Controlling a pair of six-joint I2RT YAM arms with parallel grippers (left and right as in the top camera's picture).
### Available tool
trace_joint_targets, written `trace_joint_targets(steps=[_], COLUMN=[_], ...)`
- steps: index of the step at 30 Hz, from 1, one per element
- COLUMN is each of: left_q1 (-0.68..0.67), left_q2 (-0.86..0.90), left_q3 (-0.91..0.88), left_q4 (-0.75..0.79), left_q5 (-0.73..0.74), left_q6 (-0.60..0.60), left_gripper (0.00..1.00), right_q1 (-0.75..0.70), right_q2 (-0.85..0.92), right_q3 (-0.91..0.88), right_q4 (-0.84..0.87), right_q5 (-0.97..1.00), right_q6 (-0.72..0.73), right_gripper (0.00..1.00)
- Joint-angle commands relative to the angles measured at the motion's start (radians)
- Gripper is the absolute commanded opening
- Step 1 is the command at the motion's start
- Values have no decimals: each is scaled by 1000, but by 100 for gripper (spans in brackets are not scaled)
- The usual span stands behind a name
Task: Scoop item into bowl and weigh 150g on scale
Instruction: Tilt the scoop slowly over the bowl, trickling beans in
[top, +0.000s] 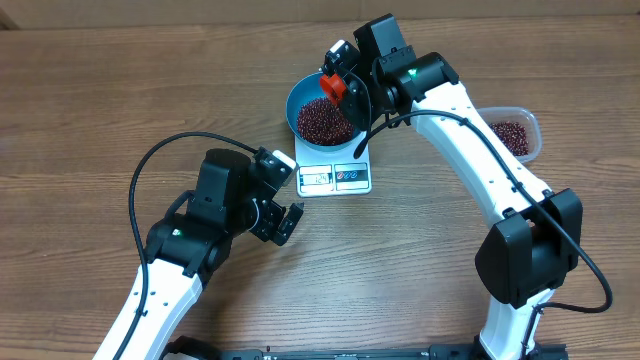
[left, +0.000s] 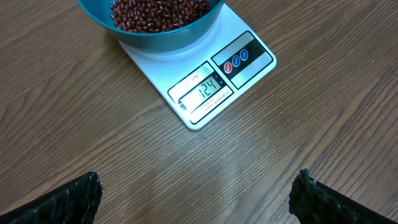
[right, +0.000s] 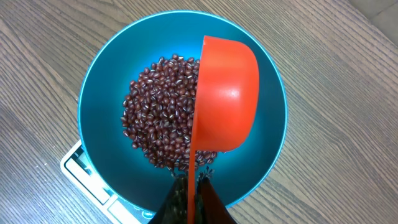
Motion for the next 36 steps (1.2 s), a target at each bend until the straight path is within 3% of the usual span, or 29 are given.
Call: trace_joint_targets(steps=[1,36], left_q1=[-2,-2], left_q2=[7,7], left_q3=[-8,-8], left_q4=[-3,-3], left_q5=[11,11], left_q6=[23,23], left_gripper=[100,100], right_q1=[3,3], right_q2=[-1,-1], right_q3=[33,33], right_q4=[7,27], right_q5=[9,43], right_q6=[-5,-47], right_gripper=[4,4])
